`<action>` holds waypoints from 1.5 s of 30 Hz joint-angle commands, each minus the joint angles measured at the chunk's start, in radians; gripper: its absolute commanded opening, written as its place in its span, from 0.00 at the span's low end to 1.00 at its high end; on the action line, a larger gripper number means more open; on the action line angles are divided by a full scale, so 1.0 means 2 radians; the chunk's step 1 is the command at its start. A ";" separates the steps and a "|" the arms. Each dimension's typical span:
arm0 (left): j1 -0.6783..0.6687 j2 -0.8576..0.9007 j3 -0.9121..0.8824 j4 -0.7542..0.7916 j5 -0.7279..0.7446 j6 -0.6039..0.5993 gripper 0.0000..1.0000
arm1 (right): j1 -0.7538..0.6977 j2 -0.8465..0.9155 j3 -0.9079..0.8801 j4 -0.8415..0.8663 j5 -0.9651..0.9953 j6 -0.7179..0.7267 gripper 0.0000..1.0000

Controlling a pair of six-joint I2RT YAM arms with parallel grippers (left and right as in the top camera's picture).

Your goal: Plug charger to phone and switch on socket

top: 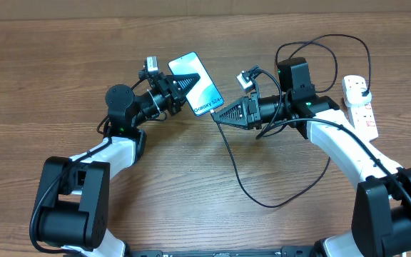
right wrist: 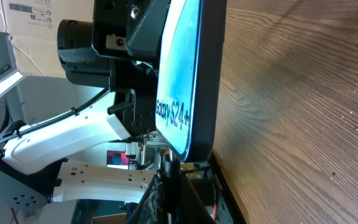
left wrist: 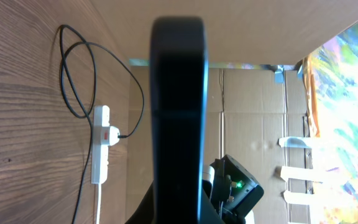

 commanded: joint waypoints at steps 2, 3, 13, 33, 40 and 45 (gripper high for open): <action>-0.002 -0.008 0.002 0.004 0.005 0.006 0.04 | -0.004 -0.015 -0.002 0.004 0.002 0.000 0.04; -0.002 -0.008 0.002 0.004 0.005 0.006 0.04 | -0.004 -0.015 -0.002 0.004 0.002 0.000 0.04; -0.002 -0.008 0.002 0.004 0.005 0.006 0.05 | -0.004 -0.015 -0.002 0.001 0.005 0.004 0.04; -0.008 -0.008 0.002 0.004 0.011 0.019 0.04 | -0.004 -0.015 -0.002 0.005 0.014 0.010 0.04; -0.009 -0.008 0.002 0.004 0.025 0.022 0.04 | -0.004 -0.015 -0.002 0.005 0.019 0.010 0.04; -0.009 -0.008 0.002 0.005 0.037 0.027 0.04 | -0.004 -0.015 -0.002 0.005 0.023 0.010 0.04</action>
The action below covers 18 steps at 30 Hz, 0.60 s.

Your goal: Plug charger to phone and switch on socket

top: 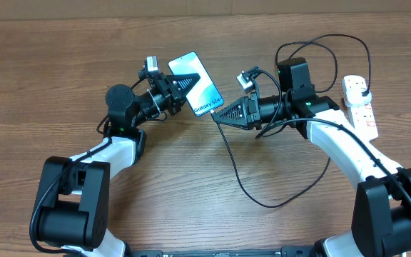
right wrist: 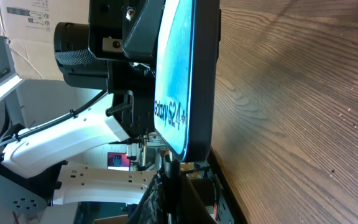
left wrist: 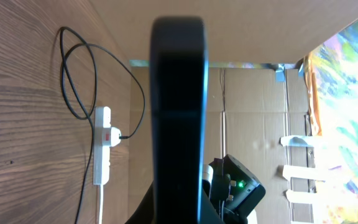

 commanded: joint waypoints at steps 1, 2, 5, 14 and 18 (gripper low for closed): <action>-0.008 -0.008 0.002 0.005 0.041 0.020 0.04 | -0.004 -0.015 -0.002 0.006 0.018 0.002 0.04; -0.008 -0.008 0.002 0.005 0.050 0.022 0.04 | -0.004 -0.015 -0.002 0.006 0.019 0.002 0.04; -0.008 -0.008 0.002 0.005 0.065 0.023 0.04 | -0.004 -0.015 -0.002 0.005 0.022 0.002 0.04; -0.008 -0.008 0.002 0.005 0.079 0.021 0.04 | -0.004 -0.015 -0.002 0.006 0.030 0.002 0.04; -0.008 -0.008 0.002 0.005 0.087 0.021 0.04 | -0.004 -0.015 -0.002 0.006 0.031 0.002 0.04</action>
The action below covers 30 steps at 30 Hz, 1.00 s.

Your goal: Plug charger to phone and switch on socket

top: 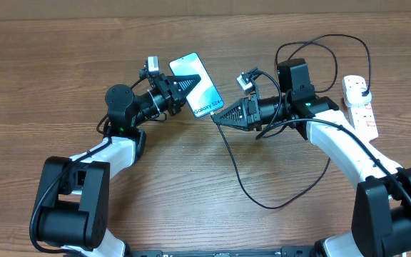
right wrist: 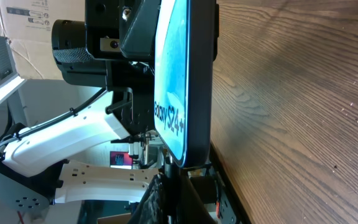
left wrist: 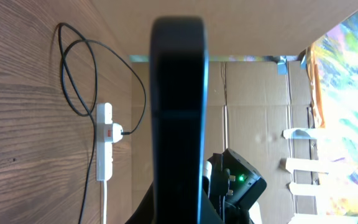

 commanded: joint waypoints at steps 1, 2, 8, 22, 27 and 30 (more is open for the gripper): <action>-0.009 -0.008 0.002 0.005 0.075 0.010 0.04 | -0.004 -0.015 0.000 0.011 0.031 0.001 0.04; -0.009 -0.008 0.002 0.005 0.077 0.010 0.04 | -0.004 -0.015 0.000 0.013 0.031 0.001 0.04; -0.012 -0.008 0.002 0.005 0.084 0.010 0.04 | -0.004 -0.015 0.000 0.027 0.037 0.008 0.04; -0.018 -0.008 0.002 0.004 0.070 0.002 0.04 | -0.003 -0.015 0.000 0.036 0.068 0.019 0.04; -0.021 -0.008 0.002 0.004 0.064 -0.007 0.05 | -0.003 -0.015 0.000 0.039 0.075 0.021 0.04; -0.022 -0.008 0.002 0.004 0.059 -0.007 0.04 | -0.003 -0.015 0.000 0.039 0.075 0.021 0.04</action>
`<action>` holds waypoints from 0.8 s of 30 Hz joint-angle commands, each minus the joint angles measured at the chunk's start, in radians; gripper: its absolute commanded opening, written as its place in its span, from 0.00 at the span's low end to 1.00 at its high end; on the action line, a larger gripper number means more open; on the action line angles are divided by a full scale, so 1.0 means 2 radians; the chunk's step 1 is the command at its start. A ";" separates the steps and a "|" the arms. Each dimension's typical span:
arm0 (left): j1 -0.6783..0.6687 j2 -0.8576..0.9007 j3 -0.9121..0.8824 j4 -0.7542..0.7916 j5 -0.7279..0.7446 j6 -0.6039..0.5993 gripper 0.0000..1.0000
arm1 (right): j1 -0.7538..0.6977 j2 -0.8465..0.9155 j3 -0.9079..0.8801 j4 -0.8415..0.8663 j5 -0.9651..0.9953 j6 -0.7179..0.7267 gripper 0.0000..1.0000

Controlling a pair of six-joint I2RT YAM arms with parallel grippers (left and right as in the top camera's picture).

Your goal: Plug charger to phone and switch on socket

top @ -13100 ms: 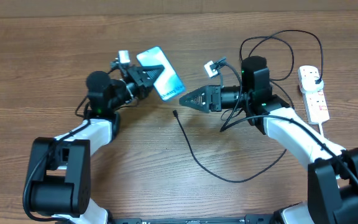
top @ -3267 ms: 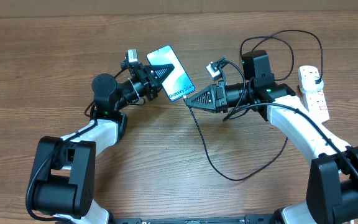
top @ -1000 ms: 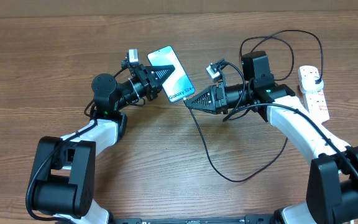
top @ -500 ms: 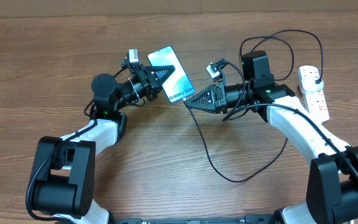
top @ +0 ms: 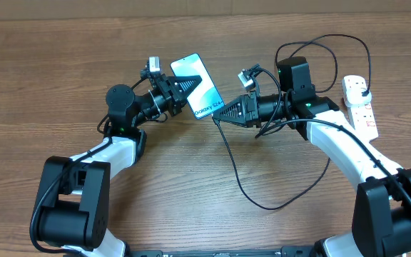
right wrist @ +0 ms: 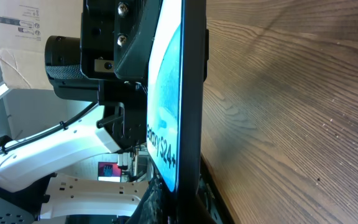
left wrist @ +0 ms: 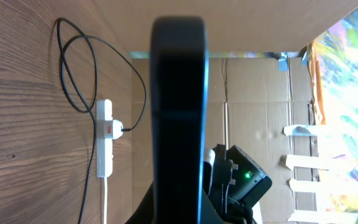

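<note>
The phone, blue screen up and marked Galaxy S24+, is held above the table with my left gripper shut on its side. It fills the left wrist view edge-on as a dark bar, the phone. My right gripper is shut on the black cable's plug, pressed against the bottom edge of the phone. The plug itself is hidden between the jaws. The black cable loops over the table to the white socket strip at the far right.
The strip's own black lead coils behind the right arm. Cardboard boxes stand beyond the table's far edge. Bare wooden tabletop lies left and front of the arms.
My right gripper has moved a little closer to the phone's bottom edge, which now sits right at the jaws. The phone has turned more edge-on in the right wrist view.
Throughout, my left gripper held the phone off the table and my right gripper held the cable end just below it. From one moment to the other the gap between plug and phone has narrowed, and now they meet.
</note>
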 commanded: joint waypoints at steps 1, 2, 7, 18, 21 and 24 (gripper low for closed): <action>-0.020 -0.008 0.002 0.004 0.052 -0.006 0.04 | -0.003 -0.013 0.002 0.009 0.043 0.004 0.04; -0.019 -0.008 0.002 0.004 0.051 -0.005 0.04 | -0.003 -0.013 0.002 0.009 0.043 0.004 0.04; -0.010 -0.008 0.002 0.004 0.049 0.002 0.04 | -0.004 -0.015 0.002 0.009 0.037 -0.004 0.04; 0.015 -0.008 0.002 -0.002 0.049 0.056 0.05 | -0.051 -0.121 0.003 -0.014 0.054 -0.070 0.89; 0.019 -0.008 0.002 -0.002 0.049 0.066 0.04 | -0.057 -0.170 0.003 -0.062 0.113 -0.107 0.99; 0.019 -0.008 0.002 -0.002 0.043 0.083 0.04 | -0.048 -0.215 0.012 -0.150 0.230 -0.161 1.00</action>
